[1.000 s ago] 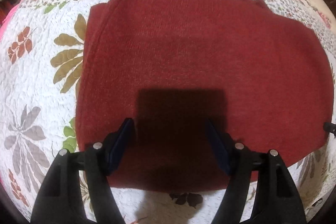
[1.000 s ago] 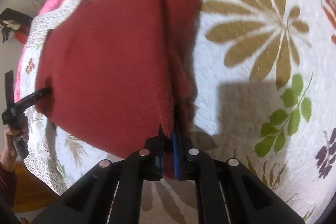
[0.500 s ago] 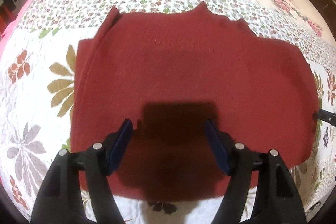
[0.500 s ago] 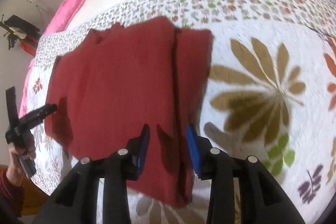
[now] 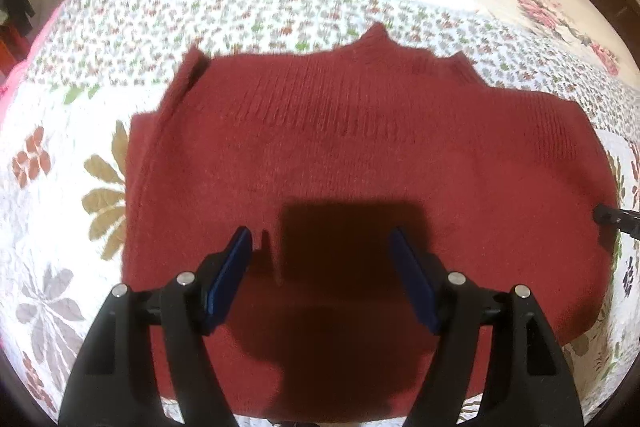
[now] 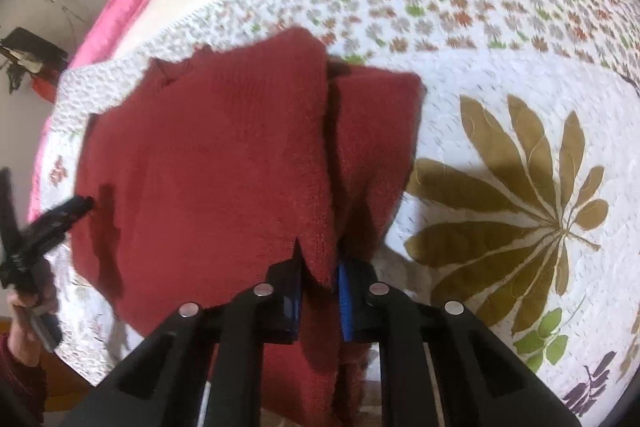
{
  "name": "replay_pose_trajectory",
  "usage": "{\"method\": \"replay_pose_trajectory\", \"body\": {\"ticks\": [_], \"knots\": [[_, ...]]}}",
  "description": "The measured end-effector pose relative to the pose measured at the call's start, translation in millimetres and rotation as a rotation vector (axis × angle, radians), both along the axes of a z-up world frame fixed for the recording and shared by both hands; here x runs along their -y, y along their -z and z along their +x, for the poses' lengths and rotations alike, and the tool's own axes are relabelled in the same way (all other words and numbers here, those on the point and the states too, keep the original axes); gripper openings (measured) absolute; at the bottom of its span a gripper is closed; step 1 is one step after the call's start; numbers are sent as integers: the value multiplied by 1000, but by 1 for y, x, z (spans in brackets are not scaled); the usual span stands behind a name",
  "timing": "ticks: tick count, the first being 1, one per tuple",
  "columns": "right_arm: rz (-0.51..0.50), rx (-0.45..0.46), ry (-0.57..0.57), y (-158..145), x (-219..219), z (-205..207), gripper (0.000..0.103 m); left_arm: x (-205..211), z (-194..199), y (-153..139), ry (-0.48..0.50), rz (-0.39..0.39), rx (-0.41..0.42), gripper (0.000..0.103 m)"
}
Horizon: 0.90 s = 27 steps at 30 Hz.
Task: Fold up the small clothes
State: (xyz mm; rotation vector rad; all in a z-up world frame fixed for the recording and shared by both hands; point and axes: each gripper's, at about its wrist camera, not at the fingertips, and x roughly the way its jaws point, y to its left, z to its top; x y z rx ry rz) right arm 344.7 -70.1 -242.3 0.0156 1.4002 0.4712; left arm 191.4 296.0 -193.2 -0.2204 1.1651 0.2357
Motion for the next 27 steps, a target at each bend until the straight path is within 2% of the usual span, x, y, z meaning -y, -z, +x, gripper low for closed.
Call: {"method": "replay_pose_trajectory", "body": {"ticks": [11,18,20,22,24,25,26,27], "knots": [[-25,-11,41,27,4,-2,16,1,-6,-15,22,14,49,71],[9,-11,74,26,8,-4,21,1,-10,-26,26,45,77,71],[21,-4,84,17,16,-8,34,2,-11,-31,33,60,89,71],[32,23,86,3,22,-15,39,4,-13,-36,44,76,99,72],[34,40,89,-8,29,-21,49,5,-14,-38,48,84,107,74],[35,40,92,-11,32,-23,64,6,-14,-39,47,84,109,74],[38,39,97,-14,38,-26,73,6,-14,-40,47,82,109,74],[40,38,98,-14,41,-27,73,7,-14,-40,47,81,111,74]]}}
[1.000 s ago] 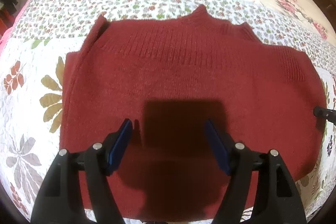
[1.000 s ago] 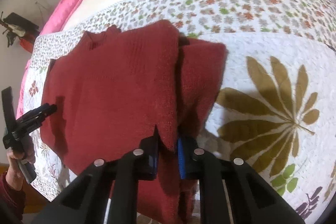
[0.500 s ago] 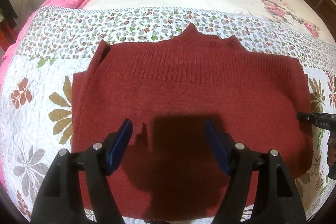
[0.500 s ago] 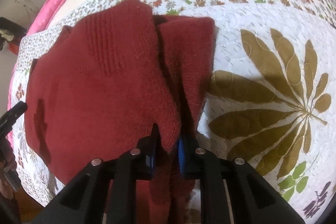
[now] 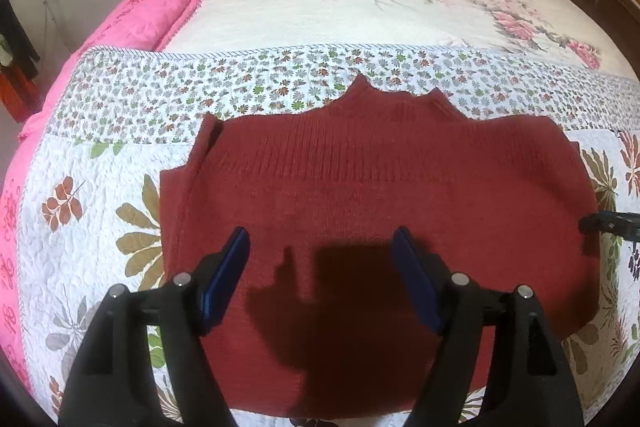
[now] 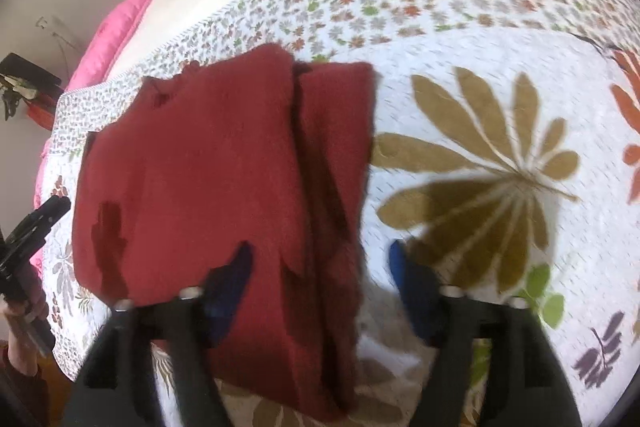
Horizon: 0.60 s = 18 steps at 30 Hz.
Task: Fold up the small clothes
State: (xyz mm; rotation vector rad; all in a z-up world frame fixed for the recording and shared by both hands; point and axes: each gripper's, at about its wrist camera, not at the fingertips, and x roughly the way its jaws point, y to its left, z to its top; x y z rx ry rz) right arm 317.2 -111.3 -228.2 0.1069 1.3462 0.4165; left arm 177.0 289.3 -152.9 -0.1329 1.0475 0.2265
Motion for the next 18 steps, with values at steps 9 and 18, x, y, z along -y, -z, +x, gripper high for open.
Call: {"method": "replay_pose_trajectory", "body": {"ticks": [9,18], "knots": [[69,-81,-16,25,10,-7,73,14,1,-1,23,35,11,74],[123,-143,-80,44,-14,-9,42,22,5,-6,44,41,24,74]]}}
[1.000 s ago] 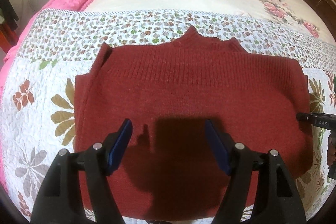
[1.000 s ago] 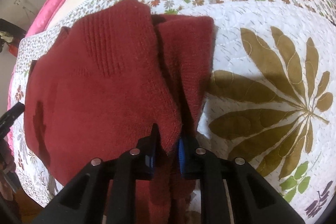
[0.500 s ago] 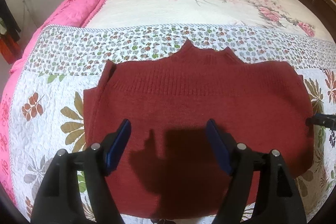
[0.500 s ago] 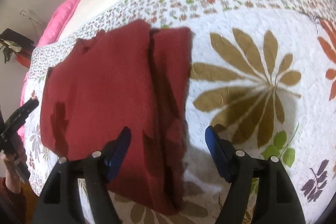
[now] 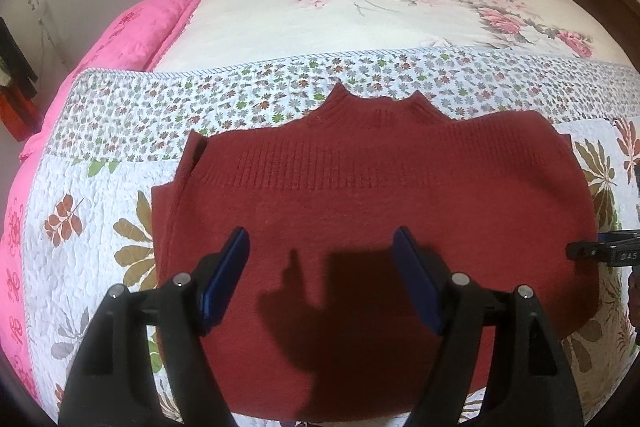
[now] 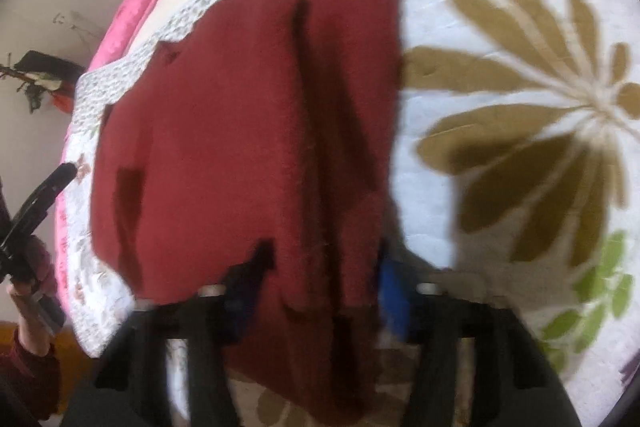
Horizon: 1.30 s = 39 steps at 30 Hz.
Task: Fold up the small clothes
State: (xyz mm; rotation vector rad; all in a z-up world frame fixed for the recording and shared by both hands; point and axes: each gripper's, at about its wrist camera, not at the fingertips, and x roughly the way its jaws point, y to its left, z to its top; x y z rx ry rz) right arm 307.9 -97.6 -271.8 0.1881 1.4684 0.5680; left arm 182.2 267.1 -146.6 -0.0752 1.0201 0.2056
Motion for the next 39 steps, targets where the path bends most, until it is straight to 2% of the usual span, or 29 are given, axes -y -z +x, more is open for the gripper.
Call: {"method": "replay_pose_trajectory", "body": {"ticks": [2,5,8,13,20,23,32,39], "knots": [[-2,12,-23,-2,-5,-1,29,1,1,-2,4,-2,5,74],[52,15,-19,-13,-2,-3,25,2,3,-4,9,-3,11,74],[59,31,-12,-18,1,-6,25,2,5,-2,11,-2,12,77],[39,4,24,-3,6,-7,24,-2,10,18,9,-31,-41,77],[17,-11,45,8,5,-5,24,-23,20,82,-24,-106,-196,78],[9,-12,56,10,4,-5,24,-32,19,97,-43,-156,-195,84],[-4,-16,78,17,2,-5,24,-36,16,111,-26,-186,-192,88],[-74,-50,109,7,-6,-2,24,-34,19,113,-17,-189,-230,88]]}}
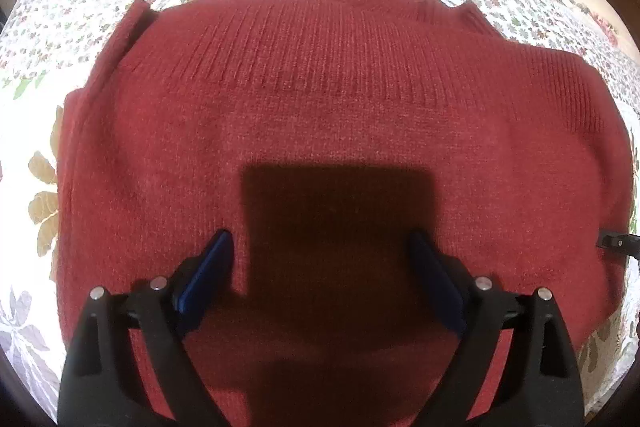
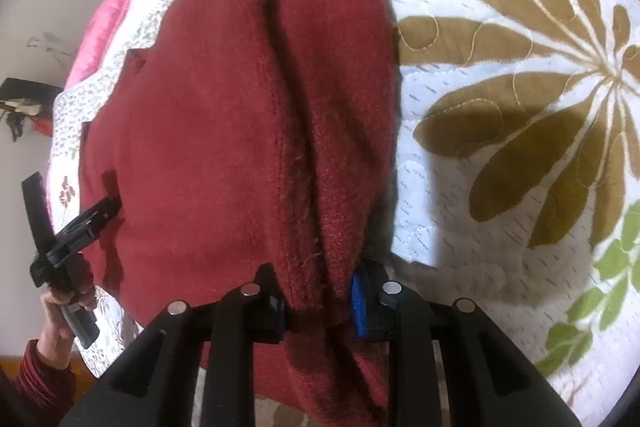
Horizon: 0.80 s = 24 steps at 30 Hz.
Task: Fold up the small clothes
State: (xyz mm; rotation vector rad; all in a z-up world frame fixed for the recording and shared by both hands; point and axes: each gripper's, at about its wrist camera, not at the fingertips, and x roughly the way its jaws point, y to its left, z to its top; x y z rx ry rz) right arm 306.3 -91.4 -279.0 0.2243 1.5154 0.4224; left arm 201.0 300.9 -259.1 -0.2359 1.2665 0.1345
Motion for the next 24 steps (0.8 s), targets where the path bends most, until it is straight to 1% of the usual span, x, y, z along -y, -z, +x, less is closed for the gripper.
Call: {"method": "replay_pose_trajectory", "body": {"ticks": [2,4,6,8,12,13,15,20,22,24], "knots": [[-14,5,-1,-15,-4,-1,23,-3,-3,-13,15,1,-4,83],[-10,22,-12,-31,-10,-3,22,-12,-13,-31,11,20,30,84],[-5,25,-13,-47,-18,-3,22,-25,-22,-39,-10,-3,41,84],[14,30,-10,-59,-29,-2,22,-43,-32,-43,-55,-25,44,84],[23,73,-73,-87,-71,-2,22,-75,-48,-52,-118,-34,64,84],[26,82,-90,-91,-81,-3,22,-80,-45,-55,-125,-35,66,84],[34,94,-127,-101,-109,-3,22,-87,-51,-60,-139,-42,72,84],[31,116,-231,-106,-176,-10,22,-101,-62,-68,-158,-49,84,84],[30,103,-274,-99,-204,-15,22,-105,-64,-69,-166,-51,89,84],[14,95,-300,-89,-222,-19,22,-111,-70,-71,-174,-56,93,84]]}}
